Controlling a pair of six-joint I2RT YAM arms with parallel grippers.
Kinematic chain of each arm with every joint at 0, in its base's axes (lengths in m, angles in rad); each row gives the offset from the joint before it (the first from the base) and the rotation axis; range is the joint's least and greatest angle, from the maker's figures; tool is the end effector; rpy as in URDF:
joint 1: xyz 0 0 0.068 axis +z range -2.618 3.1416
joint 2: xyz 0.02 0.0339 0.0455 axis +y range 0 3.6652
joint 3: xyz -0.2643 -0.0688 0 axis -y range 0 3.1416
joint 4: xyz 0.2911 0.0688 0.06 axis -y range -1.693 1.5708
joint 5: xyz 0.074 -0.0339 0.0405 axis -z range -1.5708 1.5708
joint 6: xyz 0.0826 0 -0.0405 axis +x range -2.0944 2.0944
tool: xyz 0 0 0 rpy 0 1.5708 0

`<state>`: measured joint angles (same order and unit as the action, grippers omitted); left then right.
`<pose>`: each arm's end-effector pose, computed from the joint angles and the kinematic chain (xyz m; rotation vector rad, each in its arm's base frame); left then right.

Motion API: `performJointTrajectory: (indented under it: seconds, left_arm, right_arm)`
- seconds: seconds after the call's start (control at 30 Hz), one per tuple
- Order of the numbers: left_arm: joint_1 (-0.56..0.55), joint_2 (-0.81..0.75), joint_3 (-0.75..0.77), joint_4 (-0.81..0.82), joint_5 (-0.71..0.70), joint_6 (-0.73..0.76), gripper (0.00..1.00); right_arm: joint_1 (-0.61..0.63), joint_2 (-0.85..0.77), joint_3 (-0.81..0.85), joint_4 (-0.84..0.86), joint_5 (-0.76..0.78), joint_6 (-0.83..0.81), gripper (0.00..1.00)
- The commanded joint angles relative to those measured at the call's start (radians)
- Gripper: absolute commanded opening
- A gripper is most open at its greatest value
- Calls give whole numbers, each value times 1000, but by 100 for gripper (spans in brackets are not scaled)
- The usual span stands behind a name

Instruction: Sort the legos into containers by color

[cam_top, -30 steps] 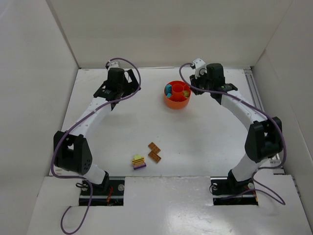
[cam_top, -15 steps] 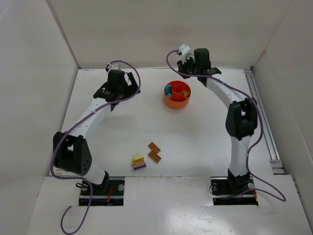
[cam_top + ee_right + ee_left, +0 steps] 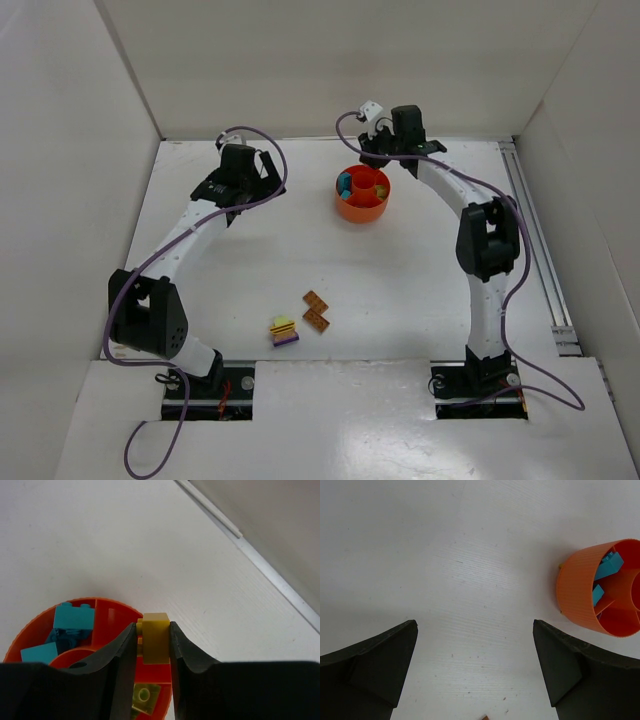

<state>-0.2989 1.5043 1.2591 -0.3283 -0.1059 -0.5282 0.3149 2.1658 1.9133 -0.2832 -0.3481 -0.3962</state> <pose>0.4140 -0.1184 0.2800 -0.3094 2.1413 -0.3683 0.5574 0.2112 0.2403 -0.9176 1.8741 0.3167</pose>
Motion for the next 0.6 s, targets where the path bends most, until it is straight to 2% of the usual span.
performJointTrajectory:
  seconds: [0.0,0.1,0.27,0.3,0.4,0.57]
  left_arm:
    - [6,-39,42,-6,-11,4,99]
    - [6,-39,42,-15,-11,4,99]
    - [6,-39,42,-15,-11,4,99]
    - [6,-39,42,-15,-11,-6,99]
    - [6,-39,42,-15,-11,-6,99]
    - [6,-61,33,-15,-11,-6,99]
  right_arm:
    - [9,-38,-26,-2,-46,-10,20]
    - [9,-38,-36,-16,-46,-10,22]
    - [9,-47,-45,-16,-46,-1,35]
    - [9,-47,-45,-16,-46,-1,43]
    - [9,-47,-45,-16,-46,-1,52]
    - [0,-79,-45,-16,-46,8,57]
